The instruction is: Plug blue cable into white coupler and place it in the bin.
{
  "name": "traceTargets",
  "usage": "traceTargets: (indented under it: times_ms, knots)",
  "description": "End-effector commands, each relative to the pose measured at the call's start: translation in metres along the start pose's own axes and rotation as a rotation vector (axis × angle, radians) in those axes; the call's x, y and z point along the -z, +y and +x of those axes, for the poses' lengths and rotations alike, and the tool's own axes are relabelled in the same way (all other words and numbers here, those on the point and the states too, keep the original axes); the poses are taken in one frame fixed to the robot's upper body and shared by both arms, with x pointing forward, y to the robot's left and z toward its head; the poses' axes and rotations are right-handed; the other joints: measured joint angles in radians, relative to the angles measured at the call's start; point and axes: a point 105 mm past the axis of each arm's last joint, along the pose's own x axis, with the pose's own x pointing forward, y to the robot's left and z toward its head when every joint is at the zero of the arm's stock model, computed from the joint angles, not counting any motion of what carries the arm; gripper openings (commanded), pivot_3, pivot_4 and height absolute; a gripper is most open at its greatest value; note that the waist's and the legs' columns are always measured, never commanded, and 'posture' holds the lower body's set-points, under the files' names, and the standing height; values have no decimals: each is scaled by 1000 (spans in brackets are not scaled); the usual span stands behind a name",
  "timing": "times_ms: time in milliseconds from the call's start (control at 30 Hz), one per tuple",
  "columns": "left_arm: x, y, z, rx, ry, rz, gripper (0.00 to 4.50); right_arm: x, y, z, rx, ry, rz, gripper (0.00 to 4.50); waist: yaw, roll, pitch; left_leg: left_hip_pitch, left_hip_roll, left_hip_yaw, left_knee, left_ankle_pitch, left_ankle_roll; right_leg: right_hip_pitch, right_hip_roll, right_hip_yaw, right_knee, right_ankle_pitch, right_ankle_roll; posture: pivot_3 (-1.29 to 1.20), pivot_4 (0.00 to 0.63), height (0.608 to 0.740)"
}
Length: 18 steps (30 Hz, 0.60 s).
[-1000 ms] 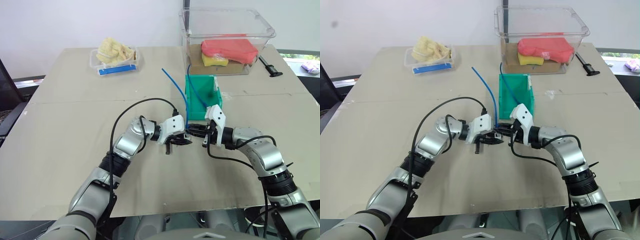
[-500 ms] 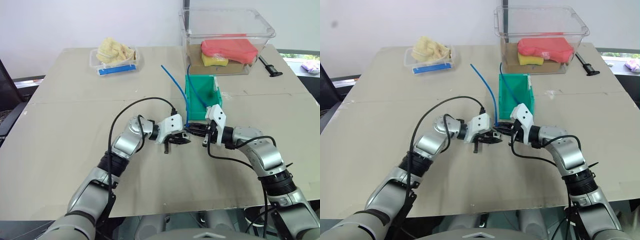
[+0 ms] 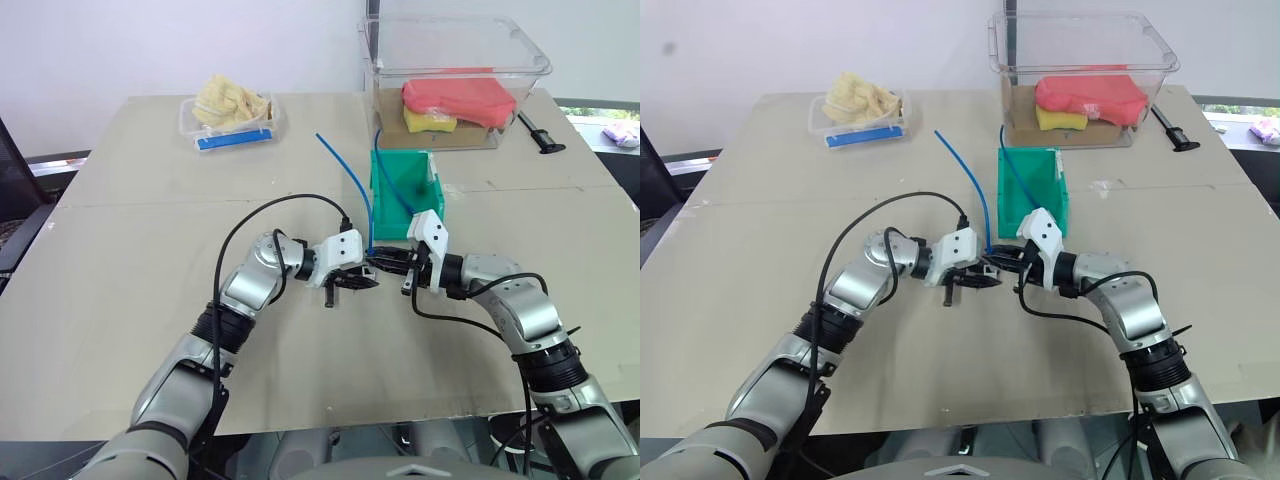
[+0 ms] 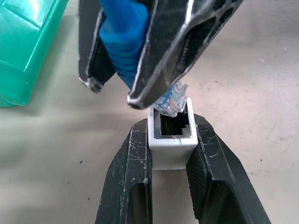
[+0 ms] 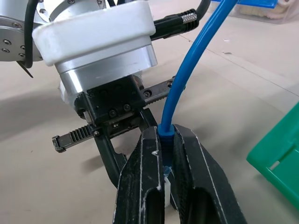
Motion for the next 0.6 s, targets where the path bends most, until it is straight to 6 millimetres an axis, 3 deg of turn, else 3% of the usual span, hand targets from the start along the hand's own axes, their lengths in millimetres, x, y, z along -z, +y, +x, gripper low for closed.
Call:
traceTargets:
  times_ms: [33, 600]
  knots:
    - [-6, -5, 1, 24, -18, 34, 386, -11, -1, 1, 5, -36, -25, 0, 0, 0, 0, 0, 0, 0, 0, 0, 0, 0, 0, 0, 0, 0, 0, 0, 150, 740]
    - [-1, -5, -2, 15, -15, 23, 386, -8, 6, -2, -20, -43, 10, 0, 0, 0, 0, 0, 0, 0, 0, 0, 0, 0, 0, 0, 0, 0, 0, 0, 150, 740]
